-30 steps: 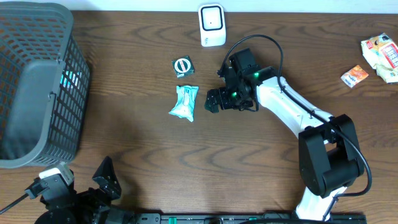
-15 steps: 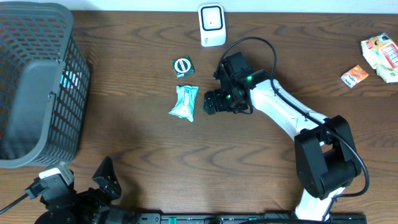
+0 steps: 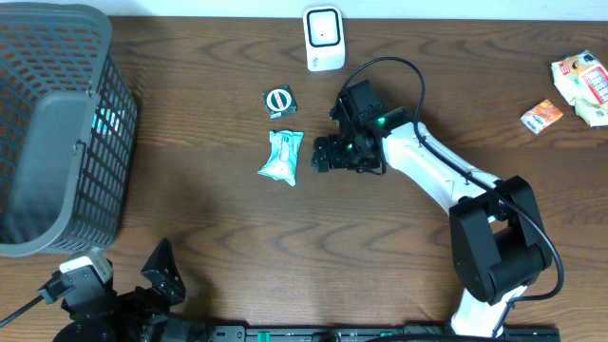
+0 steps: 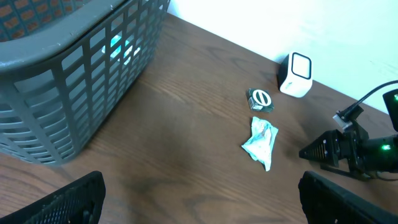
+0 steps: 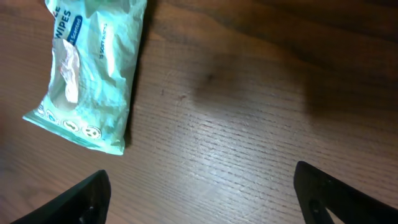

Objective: Scan the item barcode
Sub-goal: 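Grasp the mint-green wipes pack with the right gripper and lift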

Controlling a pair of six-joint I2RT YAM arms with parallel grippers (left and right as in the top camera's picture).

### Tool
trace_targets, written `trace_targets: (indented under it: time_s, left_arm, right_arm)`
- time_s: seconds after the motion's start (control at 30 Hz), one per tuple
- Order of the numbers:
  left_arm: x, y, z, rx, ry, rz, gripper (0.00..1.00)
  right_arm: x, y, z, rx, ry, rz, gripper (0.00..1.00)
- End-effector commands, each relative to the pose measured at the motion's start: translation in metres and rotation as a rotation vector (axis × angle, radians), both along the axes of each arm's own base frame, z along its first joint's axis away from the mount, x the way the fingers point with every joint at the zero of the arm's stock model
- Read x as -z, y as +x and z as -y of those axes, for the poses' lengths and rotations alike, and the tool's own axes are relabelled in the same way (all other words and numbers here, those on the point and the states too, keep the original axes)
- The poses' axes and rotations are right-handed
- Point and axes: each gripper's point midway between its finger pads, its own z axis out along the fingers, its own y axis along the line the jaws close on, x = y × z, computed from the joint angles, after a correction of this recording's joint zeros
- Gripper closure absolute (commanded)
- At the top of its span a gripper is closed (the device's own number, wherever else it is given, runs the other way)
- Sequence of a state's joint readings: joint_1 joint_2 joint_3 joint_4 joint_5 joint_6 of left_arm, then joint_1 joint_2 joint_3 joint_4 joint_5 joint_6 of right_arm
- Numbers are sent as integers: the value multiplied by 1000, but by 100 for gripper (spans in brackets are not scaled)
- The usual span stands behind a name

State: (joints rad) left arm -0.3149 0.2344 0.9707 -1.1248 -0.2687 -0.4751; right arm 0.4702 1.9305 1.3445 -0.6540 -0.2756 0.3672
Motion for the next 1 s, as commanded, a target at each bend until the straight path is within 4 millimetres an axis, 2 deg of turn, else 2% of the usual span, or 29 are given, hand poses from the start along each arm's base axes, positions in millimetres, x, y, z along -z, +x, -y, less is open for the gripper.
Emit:
trace_targets:
  time_s: [0.0,0.27,0.33,0.47,0.77,0.97]
  left_arm:
    - [1,0,-3,-24,0,0,2]
    - [1,0,-3,-24,0,0,2]
    - [1,0,-3,-24,0,0,2]
    - [1,0,-3,-23,0,0,2]
    - [1,0,-3,-24,0,0,2]
    - [1,0,-3,-23,0,0,2]
  right_arm:
    - [5,-2,0,19,-5,-15,10]
    - [7,10,9,44,-65,45,7]
    - [7,10,9,42,-69,51,3]
    - [8,9,7,39,-70,50,2]
    - [8,3,-3,11,-70,52,1]
    - [2,14,-11,11,-40,104,2]
